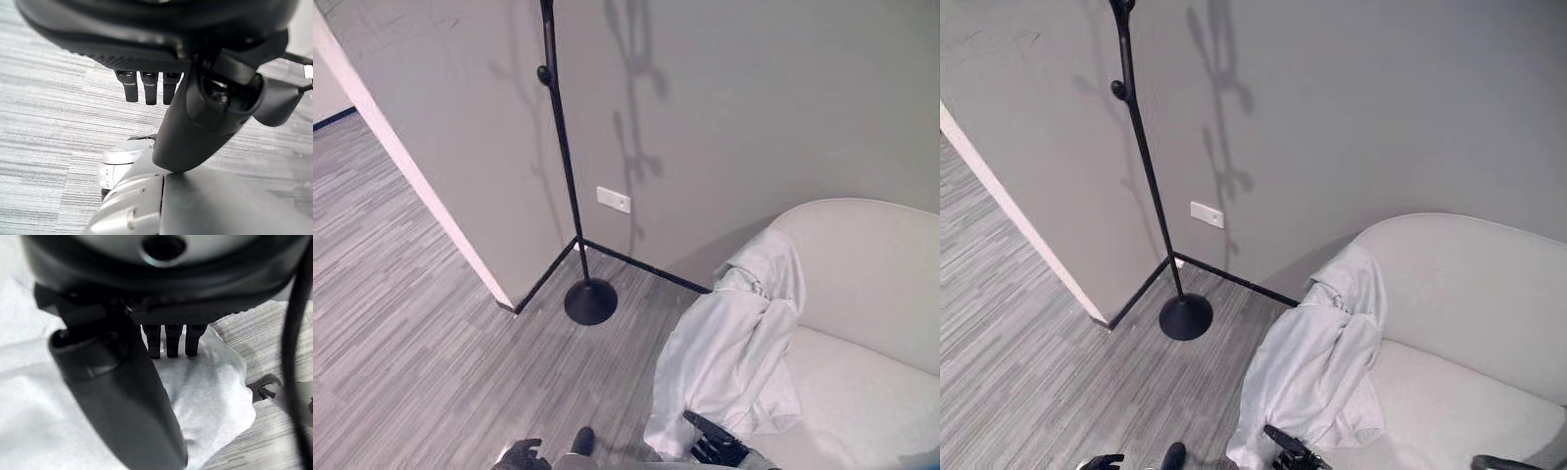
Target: Hang the clothes on the sofa on the clothes rack.
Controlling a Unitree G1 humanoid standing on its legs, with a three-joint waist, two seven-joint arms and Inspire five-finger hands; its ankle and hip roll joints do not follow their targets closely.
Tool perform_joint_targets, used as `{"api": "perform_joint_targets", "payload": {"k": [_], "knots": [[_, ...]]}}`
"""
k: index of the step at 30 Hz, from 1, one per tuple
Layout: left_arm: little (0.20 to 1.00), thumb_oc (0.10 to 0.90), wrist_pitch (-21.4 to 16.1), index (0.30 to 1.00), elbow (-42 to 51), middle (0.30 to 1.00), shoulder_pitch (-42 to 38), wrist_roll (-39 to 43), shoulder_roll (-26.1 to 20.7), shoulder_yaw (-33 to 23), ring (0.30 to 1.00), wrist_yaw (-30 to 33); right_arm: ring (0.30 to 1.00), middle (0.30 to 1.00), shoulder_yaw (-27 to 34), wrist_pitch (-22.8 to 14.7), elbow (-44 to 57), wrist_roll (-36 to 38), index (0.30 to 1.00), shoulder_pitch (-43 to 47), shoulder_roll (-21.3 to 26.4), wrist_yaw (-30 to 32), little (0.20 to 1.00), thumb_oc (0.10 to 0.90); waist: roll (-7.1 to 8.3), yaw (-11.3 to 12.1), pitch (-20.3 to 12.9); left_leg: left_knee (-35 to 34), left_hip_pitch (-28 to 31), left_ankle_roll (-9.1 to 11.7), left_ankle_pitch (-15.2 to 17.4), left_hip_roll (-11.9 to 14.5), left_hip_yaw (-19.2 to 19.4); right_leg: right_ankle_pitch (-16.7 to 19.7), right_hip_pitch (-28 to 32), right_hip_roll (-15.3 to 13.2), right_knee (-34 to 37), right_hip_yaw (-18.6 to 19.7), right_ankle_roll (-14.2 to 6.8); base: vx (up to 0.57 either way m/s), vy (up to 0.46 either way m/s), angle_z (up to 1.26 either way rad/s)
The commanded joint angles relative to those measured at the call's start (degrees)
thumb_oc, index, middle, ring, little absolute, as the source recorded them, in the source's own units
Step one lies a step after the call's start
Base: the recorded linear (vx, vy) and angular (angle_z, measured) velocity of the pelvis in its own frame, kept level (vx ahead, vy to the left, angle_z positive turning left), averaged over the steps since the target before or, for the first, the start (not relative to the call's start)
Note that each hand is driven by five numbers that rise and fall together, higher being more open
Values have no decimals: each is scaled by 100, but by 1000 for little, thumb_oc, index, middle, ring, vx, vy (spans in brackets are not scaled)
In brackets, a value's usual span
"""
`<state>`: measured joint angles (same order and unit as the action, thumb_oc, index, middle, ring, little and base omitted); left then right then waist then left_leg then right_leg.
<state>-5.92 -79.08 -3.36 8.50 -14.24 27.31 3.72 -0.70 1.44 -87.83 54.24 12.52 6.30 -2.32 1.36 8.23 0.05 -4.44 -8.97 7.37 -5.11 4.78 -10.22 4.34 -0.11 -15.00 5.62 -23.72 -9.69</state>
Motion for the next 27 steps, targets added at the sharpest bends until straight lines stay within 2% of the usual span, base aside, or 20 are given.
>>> {"api": "perform_joint_targets", "payload": {"k": [1, 3, 4, 5, 6, 12, 19, 23, 27], "knots": [[900, 800, -205, 900, -48, 900, -578, -163, 420, 195, 900, -239, 900, 900, 450, -293, -513, 128, 900, 519, 1008, 879, 900, 800, -230, 478, 519, -56, -172, -54, 220, -75, -363, 10, 258, -230, -62, -131, -334, -86, 59, 45], [900, 800, -249, 900, 29, 900, -728, -122, 425, 349, 900, -251, 900, 900, 213, -340, -254, 192, 900, 862, 1088, 718, 900, 800, -291, 663, 668, -56, -464, -60, 152, -181, -585, 26, 140, -267, -62, -345, -345, -92, 55, 45], [900, 800, -261, 900, 27, 900, -781, -100, 412, 347, 900, -251, 524, 524, 142, -362, -127, 227, 524, 976, 1111, 645, 524, 549, -294, 703, 725, -56, -565, -55, 119, -217, -645, 34, 93, -277, -62, -397, -348, -95, 25, 40], [900, 800, -283, 900, 39, 900, -821, -52, 388, 319, 900, -235, 444, 444, 28, -391, 59, 269, 444, 1076, 1138, 534, 444, 496, -285, 748, 795, -56, -652, -57, 81, -254, -708, 53, 39, -281, -62, -439, -345, -87, 12, 37], [900, 800, -299, 900, 58, 900, -861, -32, 368, 296, 900, -225, 300, 300, -33, -422, 214, 290, 300, 1136, 1151, 475, 300, 400, -272, 753, 836, -56, -724, -60, 50, -277, -747, 66, 3, -282, -62, -471, -345, -82, -6, 25], [900, 800, -374, 900, 275, 900, -865, 127, 127, 50, 900, -185, 300, 300, -185, -598, 663, 571, 300, 1429, 1144, 320, 300, 400, -196, 914, 1096, -56, -928, -45, -42, -347, -870, 99, -94, -270, -62, -566, -348, -38, -13, 16], [900, 800, -451, 900, 351, 900, -838, 98, -53, -130, 900, -53, 300, 300, -492, -726, 1203, 596, 300, 1202, 825, 247, 300, 400, -112, 876, 1154, -56, -888, -35, -42, -322, -857, 81, -84, -248, -62, -521, -324, -4, -16, -5], [900, 800, -476, 900, 427, 900, -609, -17, -178, -392, 900, 80, 300, 300, -910, -879, 2469, 195, 300, 778, 787, 268, 300, 400, -18, 717, 1119, -56, -775, -23, -21, -243, -724, 90, -70, -245, -62, -395, -326, -4, -13, 10], [900, 800, -464, 900, 573, 900, -262, -118, -206, -678, 900, 126, 300, 300, -1133, -1051, 4637, -236, 300, 155, 1236, 289, 300, 400, 71, 494, 987, -56, -588, -24, 41, -147, -572, 89, -18, -266, -62, -262, -344, 5, 10, -21]]}}
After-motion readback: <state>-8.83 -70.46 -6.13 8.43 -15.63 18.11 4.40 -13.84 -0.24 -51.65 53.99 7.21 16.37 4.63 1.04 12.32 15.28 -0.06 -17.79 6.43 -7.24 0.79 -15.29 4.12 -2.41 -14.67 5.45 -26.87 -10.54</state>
